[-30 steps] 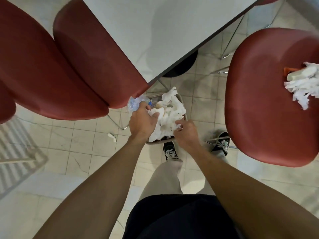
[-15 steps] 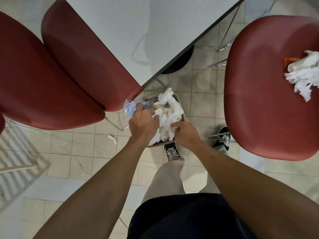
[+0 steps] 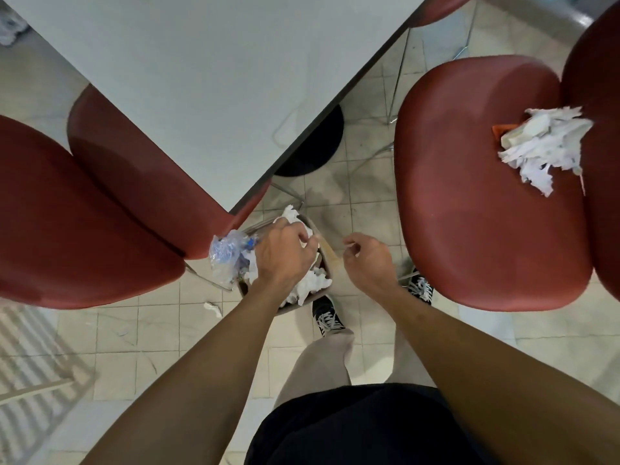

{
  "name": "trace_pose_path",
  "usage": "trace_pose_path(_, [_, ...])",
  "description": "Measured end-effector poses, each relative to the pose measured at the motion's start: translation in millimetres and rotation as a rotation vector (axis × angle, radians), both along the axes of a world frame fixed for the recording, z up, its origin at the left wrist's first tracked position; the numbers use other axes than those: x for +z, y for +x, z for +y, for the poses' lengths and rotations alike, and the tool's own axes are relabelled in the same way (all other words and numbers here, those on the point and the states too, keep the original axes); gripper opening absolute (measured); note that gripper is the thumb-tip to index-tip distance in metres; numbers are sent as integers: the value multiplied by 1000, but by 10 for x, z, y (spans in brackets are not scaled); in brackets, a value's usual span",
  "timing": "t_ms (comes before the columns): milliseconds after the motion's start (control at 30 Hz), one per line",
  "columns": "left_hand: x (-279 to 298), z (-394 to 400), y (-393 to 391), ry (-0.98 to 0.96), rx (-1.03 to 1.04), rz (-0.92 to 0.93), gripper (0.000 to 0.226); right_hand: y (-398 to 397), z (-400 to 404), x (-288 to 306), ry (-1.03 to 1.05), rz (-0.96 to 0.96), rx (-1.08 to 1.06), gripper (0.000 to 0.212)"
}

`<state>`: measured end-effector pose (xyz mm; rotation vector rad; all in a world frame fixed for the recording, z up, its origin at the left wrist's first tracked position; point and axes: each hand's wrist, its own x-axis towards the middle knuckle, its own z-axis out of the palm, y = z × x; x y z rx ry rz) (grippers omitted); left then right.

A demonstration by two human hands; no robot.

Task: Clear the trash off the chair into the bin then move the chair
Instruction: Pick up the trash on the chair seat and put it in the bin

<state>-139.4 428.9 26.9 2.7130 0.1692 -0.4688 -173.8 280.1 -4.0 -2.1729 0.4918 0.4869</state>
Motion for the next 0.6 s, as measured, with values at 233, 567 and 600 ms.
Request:
trace_pose_path(233, [44,-789,214,-1,-139,36,24,105,-783,124,3,19,-106,28])
trace_pose_path(567, [0,-2171,457,-78,-342,35,22,174,-2137,156,-41,49,-254,33])
trace_pose_path(600, [-2,-2441,525,-69,-396,8,22,203,-2394,149,-40,66,-288,34])
